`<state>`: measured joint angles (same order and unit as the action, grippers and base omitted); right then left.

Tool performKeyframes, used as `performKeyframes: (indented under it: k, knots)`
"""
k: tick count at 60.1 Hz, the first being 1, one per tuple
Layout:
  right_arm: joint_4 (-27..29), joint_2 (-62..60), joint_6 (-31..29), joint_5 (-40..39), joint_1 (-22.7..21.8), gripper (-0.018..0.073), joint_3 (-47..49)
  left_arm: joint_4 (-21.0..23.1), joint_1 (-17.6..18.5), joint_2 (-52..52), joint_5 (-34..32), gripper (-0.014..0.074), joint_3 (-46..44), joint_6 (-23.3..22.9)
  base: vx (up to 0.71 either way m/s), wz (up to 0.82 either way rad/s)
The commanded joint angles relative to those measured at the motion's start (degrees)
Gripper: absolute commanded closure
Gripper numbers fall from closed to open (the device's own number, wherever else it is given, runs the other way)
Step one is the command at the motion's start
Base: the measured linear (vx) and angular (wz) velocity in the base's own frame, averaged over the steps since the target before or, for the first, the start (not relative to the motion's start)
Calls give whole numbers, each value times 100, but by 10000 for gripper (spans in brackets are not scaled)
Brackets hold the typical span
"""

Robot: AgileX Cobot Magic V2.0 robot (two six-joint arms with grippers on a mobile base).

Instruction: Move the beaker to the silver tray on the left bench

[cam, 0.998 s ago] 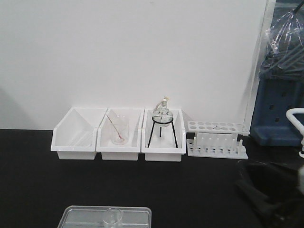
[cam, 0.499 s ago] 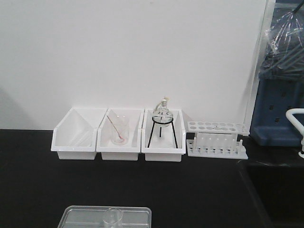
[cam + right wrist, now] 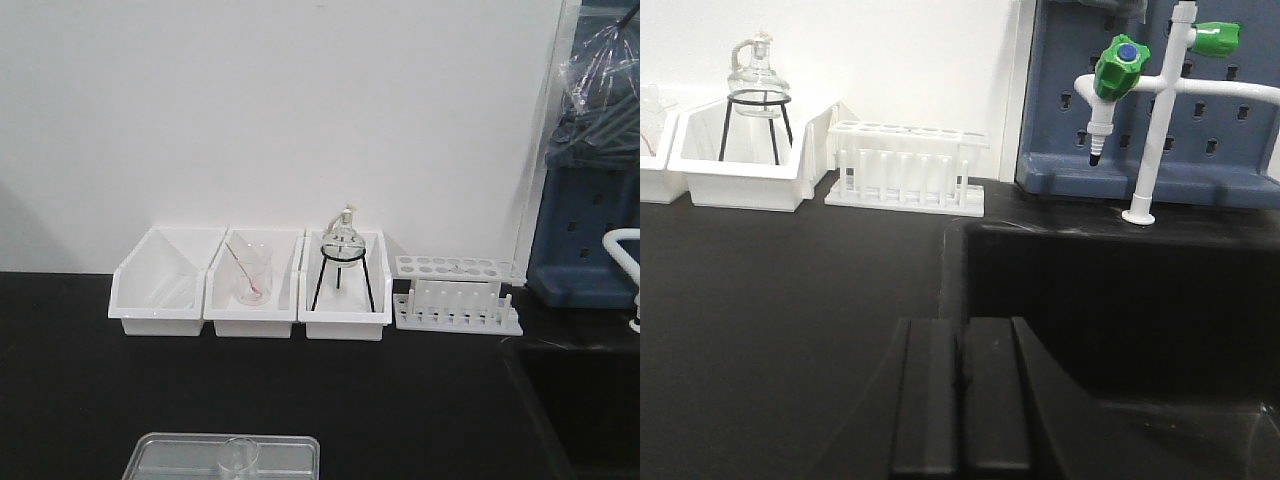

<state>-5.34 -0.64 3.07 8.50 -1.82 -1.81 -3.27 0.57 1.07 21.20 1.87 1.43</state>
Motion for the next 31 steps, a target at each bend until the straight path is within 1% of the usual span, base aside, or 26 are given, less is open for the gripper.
performKeyframes:
  k: [1, 31]
  knots:
    - [-1, -71, 4, -435, 12, 573, -28, 17, 31, 33, -432, 595, 113, -6, 0, 0]
    - [-1, -71, 4, -435, 12, 573, -28, 17, 31, 33, -432, 595, 113, -6, 0, 0]
